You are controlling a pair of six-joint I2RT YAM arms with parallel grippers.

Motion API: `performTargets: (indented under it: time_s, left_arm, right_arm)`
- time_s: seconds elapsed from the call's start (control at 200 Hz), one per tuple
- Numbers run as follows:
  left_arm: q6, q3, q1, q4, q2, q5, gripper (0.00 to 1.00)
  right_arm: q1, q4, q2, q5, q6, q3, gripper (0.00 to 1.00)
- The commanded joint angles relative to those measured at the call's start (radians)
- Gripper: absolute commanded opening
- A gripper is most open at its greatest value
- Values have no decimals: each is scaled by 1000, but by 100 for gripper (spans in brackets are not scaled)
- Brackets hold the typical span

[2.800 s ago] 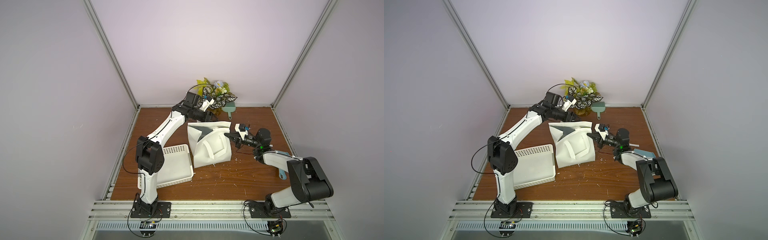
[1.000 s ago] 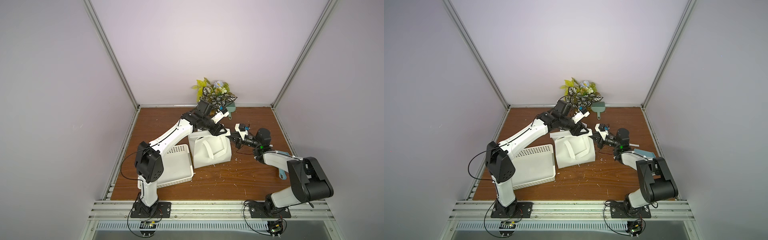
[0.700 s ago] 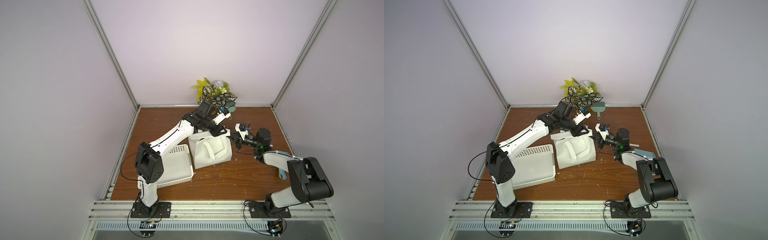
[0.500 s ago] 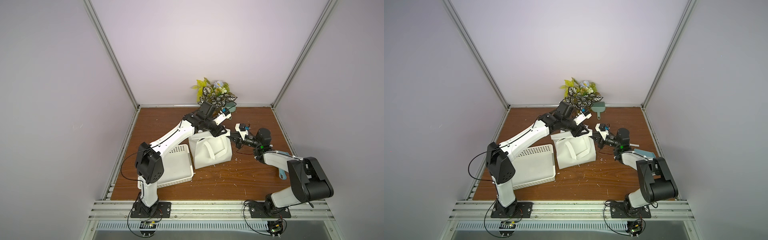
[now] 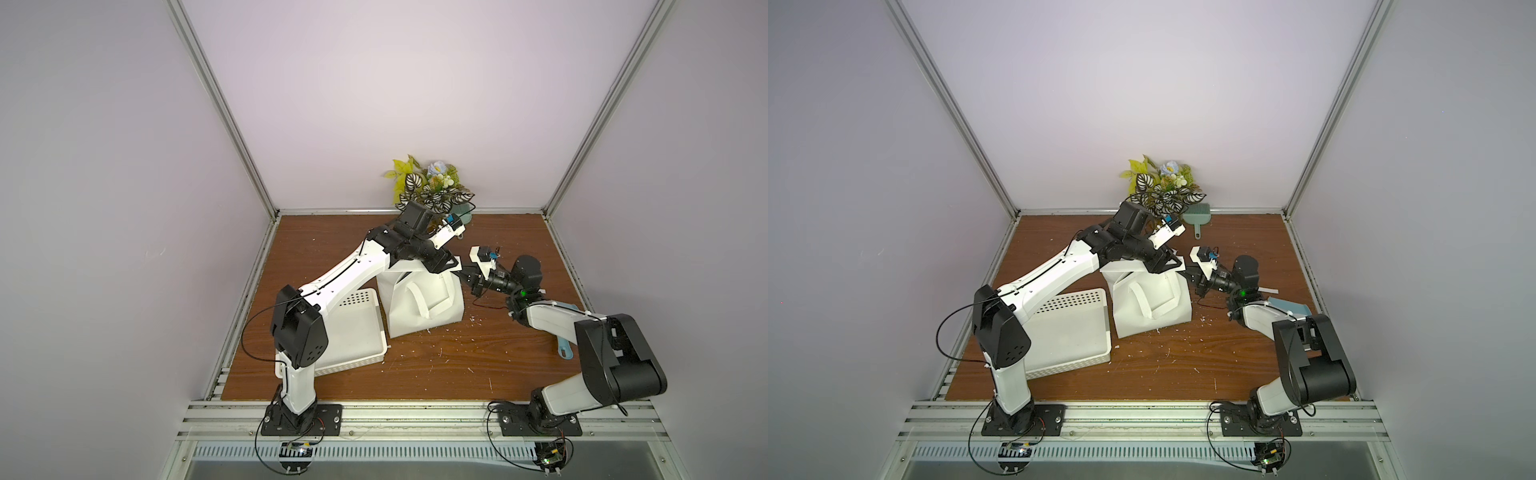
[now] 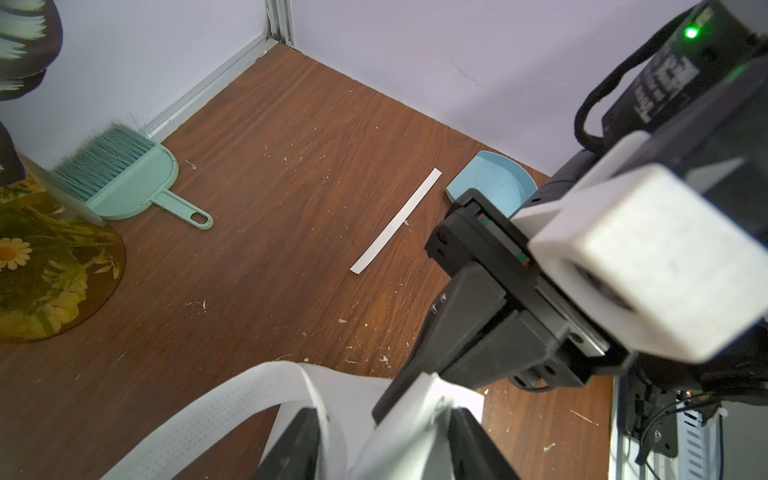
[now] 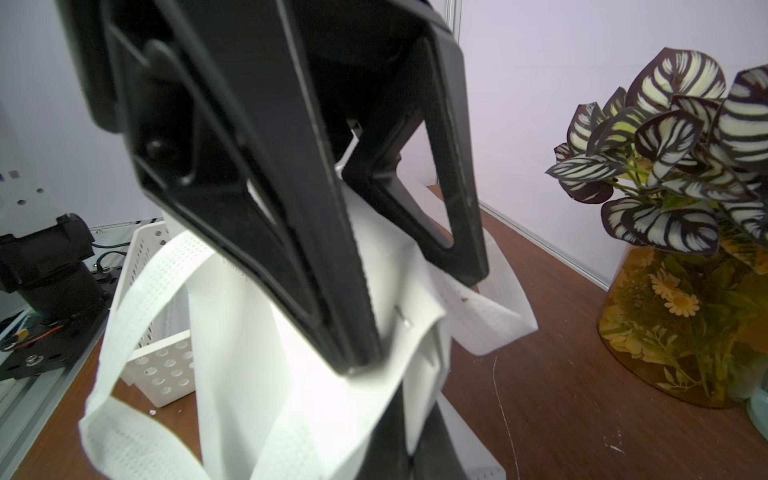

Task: Place the ice pack in the delivery bag
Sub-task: Seal the delivery bag at the center of the board.

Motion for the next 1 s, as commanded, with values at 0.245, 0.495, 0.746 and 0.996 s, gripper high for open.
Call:
performTargets:
  time_s: [0.245,0.495,0.746,0.996]
  left_arm:
    - [32,-3,-22,-9,-3,-26,31]
    - [40,7,-48,-12,16,-95,30]
    - [37,11,-50,-12,21,-112,30]
    - [35,-43,-51,-12,-38,-89,57]
  right_arm:
    - [1,33,1,4,21,44,0]
    - [1,35,-1,5,25,43,0]
    - [2,36,-7,8,25,33,0]
    - [1,25,-1,8,15,38,0]
